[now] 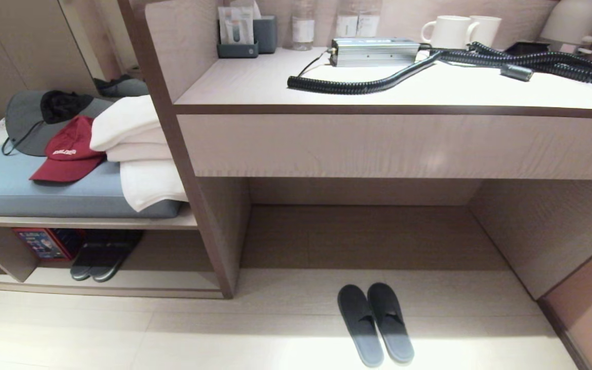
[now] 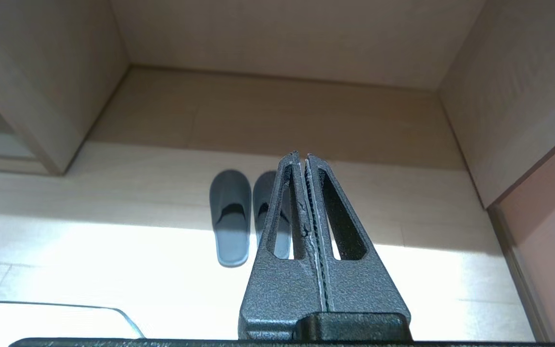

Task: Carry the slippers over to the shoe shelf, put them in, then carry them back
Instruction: Pick up the slippers on the floor

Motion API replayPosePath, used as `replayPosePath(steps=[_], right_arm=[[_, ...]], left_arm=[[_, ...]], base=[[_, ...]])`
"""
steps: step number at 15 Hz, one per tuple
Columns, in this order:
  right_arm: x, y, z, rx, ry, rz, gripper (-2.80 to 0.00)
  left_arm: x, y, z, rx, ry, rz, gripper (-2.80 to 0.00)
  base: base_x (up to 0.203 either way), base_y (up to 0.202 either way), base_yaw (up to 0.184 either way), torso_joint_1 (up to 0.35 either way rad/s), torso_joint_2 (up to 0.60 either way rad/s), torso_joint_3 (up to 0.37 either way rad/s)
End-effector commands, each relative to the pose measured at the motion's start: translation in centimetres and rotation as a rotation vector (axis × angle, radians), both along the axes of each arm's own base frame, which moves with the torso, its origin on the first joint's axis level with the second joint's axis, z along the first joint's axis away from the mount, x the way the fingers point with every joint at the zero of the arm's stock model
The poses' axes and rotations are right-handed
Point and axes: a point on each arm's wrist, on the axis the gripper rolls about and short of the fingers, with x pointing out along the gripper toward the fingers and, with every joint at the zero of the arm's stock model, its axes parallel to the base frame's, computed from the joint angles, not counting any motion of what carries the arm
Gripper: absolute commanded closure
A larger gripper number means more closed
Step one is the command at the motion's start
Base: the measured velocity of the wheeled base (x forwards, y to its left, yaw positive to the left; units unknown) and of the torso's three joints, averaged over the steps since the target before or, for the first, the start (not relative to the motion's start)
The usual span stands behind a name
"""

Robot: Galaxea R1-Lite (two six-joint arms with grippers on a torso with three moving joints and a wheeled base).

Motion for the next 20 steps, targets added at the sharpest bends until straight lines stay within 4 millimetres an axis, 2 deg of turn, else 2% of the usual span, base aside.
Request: replayPosePath(steps=[1, 20], right_arm=[[-0.01, 0.00, 0.00, -0.001, -0.002, 0.001, 0.00], [-0.01, 0.00, 0.00, -0.001, -0.002, -0.001, 0.00]], left_arm=[[0.01, 0.00, 0.00, -0.001, 0.001, 0.000, 0.00], [0.01, 0.00, 0.00, -0.001, 0.001, 0.000, 0.00]], base=[[0.000, 0.000, 0.000, 0.002, 0.00, -0.206], [0.000, 0.000, 0.000, 0.003, 0.00, -0.198]])
